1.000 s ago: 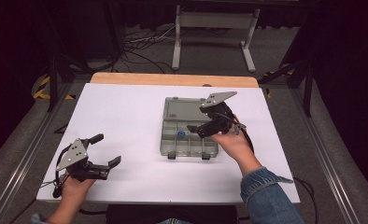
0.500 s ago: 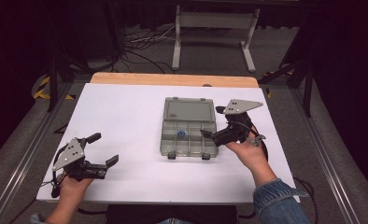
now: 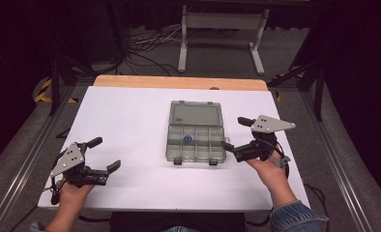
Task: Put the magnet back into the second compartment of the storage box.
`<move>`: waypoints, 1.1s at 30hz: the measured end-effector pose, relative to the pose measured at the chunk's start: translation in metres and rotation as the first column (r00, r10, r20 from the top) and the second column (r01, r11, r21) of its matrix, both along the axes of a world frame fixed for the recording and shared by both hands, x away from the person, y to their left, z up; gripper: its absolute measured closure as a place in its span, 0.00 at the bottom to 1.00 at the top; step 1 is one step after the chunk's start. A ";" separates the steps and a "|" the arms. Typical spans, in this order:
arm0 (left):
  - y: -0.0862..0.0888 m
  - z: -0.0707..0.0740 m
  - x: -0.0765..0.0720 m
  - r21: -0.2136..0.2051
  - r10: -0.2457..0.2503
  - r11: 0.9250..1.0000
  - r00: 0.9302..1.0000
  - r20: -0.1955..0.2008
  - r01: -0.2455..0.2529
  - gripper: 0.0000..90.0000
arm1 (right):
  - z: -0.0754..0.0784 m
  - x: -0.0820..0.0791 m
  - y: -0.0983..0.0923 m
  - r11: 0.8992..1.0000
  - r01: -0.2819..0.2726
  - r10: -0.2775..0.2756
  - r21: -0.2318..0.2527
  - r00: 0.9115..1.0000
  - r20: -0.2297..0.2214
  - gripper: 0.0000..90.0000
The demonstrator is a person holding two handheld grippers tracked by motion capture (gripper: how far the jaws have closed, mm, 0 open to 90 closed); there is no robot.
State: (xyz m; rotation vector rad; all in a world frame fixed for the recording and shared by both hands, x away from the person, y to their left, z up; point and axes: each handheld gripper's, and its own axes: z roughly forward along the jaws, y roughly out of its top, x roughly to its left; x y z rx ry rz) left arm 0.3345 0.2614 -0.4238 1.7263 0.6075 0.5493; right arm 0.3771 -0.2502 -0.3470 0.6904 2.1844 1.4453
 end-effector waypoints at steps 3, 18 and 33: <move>0.001 0.000 0.000 -0.017 -0.005 1.000 1.000 0.003 0.005 0.01 | -0.007 -0.005 -0.007 1.000 0.002 -0.002 0.017 1.000 0.006 0.00; 0.004 -0.002 0.001 -0.043 -0.024 0.999 1.000 0.003 0.024 0.00 | -0.038 -0.024 -0.030 0.998 0.054 -0.054 0.019 0.999 -0.006 0.00; 0.011 -0.010 0.001 -0.048 -0.014 0.999 1.000 -0.002 0.014 0.00 | -0.078 -0.037 -0.049 0.990 0.066 -0.075 0.122 0.995 0.067 0.00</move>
